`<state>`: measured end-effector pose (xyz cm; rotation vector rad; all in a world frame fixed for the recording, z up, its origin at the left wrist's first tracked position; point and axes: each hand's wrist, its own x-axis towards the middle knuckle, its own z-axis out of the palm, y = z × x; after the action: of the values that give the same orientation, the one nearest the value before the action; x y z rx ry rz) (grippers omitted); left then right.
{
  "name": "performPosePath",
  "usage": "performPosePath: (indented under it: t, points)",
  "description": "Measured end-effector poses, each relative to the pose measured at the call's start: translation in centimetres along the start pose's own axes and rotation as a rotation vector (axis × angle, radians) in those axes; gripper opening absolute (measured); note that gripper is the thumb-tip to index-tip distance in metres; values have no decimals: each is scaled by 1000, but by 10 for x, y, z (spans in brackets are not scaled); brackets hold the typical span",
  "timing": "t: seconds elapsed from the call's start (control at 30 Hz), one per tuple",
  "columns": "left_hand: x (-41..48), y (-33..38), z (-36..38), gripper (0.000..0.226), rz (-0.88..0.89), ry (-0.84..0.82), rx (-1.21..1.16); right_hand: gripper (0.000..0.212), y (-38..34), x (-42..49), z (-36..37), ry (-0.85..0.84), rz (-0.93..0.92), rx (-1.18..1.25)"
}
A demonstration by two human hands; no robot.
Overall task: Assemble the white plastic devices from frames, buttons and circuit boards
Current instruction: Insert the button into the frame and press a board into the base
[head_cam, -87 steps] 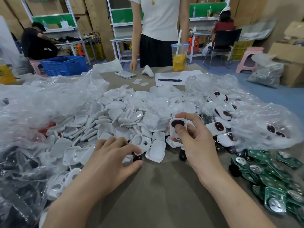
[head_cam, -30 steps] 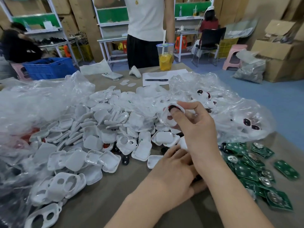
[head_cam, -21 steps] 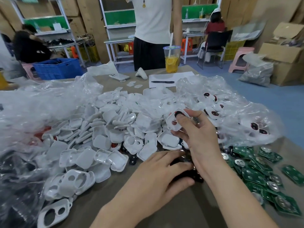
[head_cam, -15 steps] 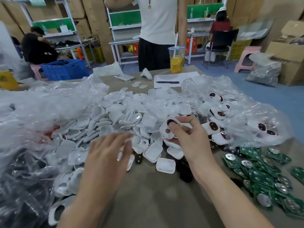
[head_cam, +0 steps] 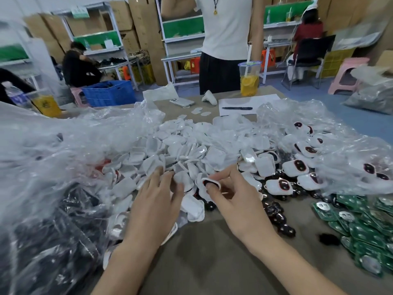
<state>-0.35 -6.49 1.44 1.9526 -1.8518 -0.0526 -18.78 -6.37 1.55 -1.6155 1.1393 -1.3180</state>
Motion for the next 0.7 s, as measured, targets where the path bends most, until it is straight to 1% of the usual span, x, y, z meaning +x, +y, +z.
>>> performPosePath:
  t: [0.07,0.13,0.23,0.3,0.37,0.43,0.53,0.63,0.7]
  points:
    - [-6,1,-3,50,27,68,-73,18,1,-1,1,-22,-5,-2]
    - [-10,-2,-7,49,55,91,-120,17,1,-2,3,-32,-8,1]
    - [-6,-10,-20,44,37,165,-197,18,2,-2,4,-61,-10,-24]
    - [6,-19,-31,37,32,252,-198,20,3,-1,4,-75,-13,-46]
    - [24,-30,-44,35,3,309,-147,20,4,1,3,-72,-18,-66]
    - [45,-45,-56,38,-88,269,-43,18,5,3,1,-57,-19,-77]
    - [71,-68,-66,39,-219,90,130,17,7,4,0,-39,-17,-74]
    - [88,-90,-68,32,-237,45,201,18,9,4,1,-54,-29,-78]
    - [101,-103,-71,37,-237,17,226,18,10,4,2,-64,-32,-82]
